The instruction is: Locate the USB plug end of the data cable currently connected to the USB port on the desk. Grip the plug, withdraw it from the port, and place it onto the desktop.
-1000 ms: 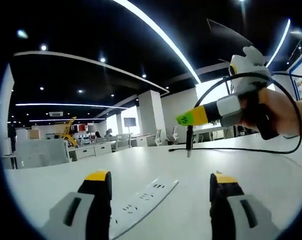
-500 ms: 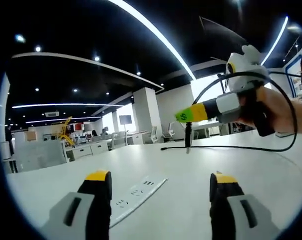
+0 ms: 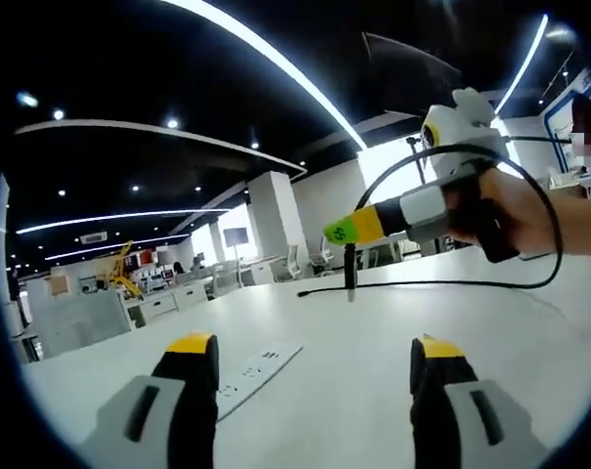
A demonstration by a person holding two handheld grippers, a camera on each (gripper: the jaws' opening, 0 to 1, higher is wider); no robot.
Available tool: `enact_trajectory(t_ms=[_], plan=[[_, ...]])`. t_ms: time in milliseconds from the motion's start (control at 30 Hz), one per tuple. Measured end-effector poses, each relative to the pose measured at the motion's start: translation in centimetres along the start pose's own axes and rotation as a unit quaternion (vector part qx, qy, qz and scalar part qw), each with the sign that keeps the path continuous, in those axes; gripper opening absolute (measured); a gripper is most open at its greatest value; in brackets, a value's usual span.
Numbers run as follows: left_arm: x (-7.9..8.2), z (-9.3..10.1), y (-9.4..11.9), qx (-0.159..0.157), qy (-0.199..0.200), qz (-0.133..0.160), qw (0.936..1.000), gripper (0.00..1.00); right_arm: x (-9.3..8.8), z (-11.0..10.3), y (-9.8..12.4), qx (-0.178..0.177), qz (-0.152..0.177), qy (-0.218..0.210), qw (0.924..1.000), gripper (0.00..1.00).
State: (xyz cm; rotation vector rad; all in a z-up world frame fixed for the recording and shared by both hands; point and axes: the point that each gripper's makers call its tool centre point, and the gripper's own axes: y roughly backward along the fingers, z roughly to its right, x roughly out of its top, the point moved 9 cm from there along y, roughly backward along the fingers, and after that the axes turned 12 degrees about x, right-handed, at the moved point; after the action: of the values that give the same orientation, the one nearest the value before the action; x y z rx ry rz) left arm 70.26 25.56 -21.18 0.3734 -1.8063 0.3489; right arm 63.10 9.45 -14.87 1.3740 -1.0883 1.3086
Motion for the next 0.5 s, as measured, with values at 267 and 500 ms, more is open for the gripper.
enact_trajectory(t_ms=[267,500], plan=[[0.0,1.3,1.7,-0.014,0.011,-0.005,0.9998,0.80,-0.7,-0.9,1.8,0.005,0.000,-0.003,1.0000,0.05],[0.5,3.1,3.2,-0.040,0.012,0.002,0.9991,0.80,-1.5,-2.8,5.1,-0.001,0.015,0.005,0.9999,0.05]])
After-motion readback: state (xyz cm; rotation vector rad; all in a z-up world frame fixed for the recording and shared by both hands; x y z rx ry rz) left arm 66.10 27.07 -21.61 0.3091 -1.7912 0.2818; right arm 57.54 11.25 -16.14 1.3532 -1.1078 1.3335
